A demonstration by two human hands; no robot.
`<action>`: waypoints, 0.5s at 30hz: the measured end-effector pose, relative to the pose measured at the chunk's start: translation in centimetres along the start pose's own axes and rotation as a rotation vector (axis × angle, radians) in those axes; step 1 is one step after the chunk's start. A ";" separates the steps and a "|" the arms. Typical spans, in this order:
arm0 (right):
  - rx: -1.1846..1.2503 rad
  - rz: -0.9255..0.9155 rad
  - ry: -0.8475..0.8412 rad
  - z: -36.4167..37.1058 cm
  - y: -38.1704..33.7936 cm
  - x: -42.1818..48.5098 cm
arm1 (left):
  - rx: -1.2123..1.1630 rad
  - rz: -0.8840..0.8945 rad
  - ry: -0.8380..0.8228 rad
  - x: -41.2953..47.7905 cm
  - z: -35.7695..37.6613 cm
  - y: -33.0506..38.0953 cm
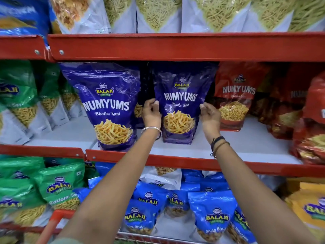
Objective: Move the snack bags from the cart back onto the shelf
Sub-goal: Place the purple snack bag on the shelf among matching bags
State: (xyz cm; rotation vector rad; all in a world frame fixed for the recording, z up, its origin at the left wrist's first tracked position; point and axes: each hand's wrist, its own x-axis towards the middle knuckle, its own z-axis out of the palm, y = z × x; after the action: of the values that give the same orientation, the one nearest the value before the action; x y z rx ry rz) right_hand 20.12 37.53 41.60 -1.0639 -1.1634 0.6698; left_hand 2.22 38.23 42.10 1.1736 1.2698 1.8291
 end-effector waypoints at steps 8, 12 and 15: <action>-0.090 0.216 -0.229 -0.9 0.7 -3.1 | 0.377 0.001 -0.401 -5.9 -1.6 0.8; -0.113 0.230 -0.205 -1.7 1.0 -3.6 | 0.339 -0.008 -0.467 -6.0 -2.7 0.4; -0.080 0.248 -0.212 -2.4 -0.2 -5.1 | 0.294 -0.026 -0.530 -6.6 -4.0 0.4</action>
State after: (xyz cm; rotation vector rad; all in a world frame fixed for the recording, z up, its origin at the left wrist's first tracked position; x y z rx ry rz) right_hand 20.87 32.31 39.66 -1.2402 -1.2590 0.9556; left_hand 1.34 30.91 39.75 1.6531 1.2450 1.2117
